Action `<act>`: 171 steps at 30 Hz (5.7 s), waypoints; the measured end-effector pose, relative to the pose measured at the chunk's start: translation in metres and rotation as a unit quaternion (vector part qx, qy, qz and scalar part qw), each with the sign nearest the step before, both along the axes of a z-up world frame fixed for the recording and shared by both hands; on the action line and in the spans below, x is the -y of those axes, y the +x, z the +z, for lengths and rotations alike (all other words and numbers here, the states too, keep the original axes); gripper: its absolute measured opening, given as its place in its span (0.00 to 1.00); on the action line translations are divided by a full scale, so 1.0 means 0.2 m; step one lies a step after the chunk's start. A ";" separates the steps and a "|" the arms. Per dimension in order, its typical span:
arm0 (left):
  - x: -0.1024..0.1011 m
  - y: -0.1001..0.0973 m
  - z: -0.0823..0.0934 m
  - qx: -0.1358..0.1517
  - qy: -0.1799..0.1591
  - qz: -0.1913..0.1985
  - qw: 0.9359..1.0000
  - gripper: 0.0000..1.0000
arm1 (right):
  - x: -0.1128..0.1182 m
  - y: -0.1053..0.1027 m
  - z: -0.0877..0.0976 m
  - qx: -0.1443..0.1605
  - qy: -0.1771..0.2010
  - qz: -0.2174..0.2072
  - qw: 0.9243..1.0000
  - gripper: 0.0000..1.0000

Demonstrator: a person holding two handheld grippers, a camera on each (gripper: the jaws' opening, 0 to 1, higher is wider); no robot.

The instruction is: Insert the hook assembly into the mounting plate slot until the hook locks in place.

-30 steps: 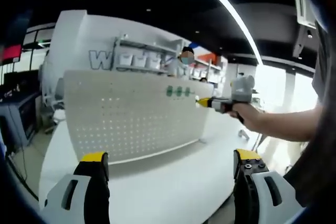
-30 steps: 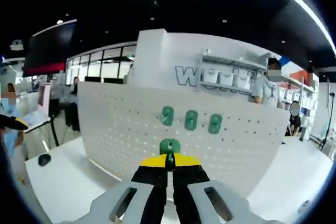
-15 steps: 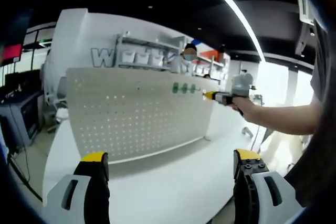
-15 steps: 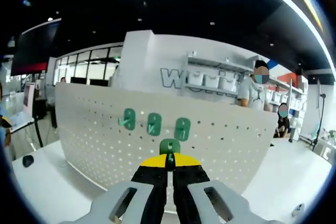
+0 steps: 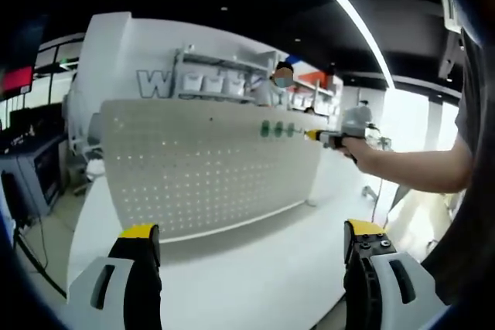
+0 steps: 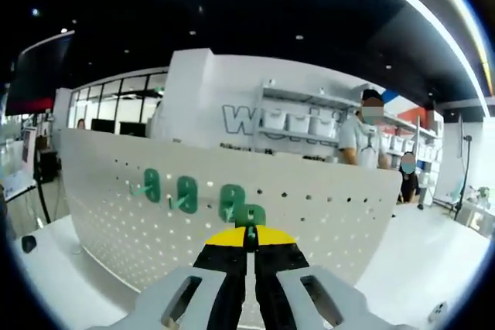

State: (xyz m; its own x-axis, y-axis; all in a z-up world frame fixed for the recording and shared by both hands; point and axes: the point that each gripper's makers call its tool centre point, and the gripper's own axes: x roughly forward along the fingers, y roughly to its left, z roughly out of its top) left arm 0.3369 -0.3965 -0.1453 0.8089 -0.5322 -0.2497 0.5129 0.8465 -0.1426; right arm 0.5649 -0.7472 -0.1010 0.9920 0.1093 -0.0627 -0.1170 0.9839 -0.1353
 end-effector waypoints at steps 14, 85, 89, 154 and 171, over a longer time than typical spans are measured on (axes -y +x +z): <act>-0.04 0.03 0.01 0.001 0.004 0.007 1.000 1.00 | 0.09 0.11 0.03 0.012 0.029 -0.024 0.999 0.00; -0.16 -0.08 -0.07 -0.005 -0.034 0.052 0.998 1.00 | 0.11 0.19 -0.05 -0.015 0.049 -0.029 0.998 0.00; -0.15 -0.06 -0.07 -0.003 -0.038 0.049 0.998 1.00 | 0.11 0.20 -0.05 -0.017 0.042 -0.030 0.999 0.00; -0.26 -0.10 -0.22 -0.036 -0.031 0.006 0.999 1.00 | 0.13 -0.31 -0.14 -0.067 0.031 -0.062 0.995 0.50; -0.17 -0.13 -0.22 -0.034 -0.006 -0.027 0.999 1.00 | -0.07 -0.78 -0.41 -0.113 0.064 -0.030 0.991 0.63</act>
State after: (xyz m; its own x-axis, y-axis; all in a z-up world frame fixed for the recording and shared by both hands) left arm 0.3119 -0.3634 -0.1889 0.7604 -0.5777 -0.2968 0.5465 0.8160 -0.1882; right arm 0.4096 -0.7327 -0.1824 0.9592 0.0722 -0.2735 -0.0713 0.9974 0.0135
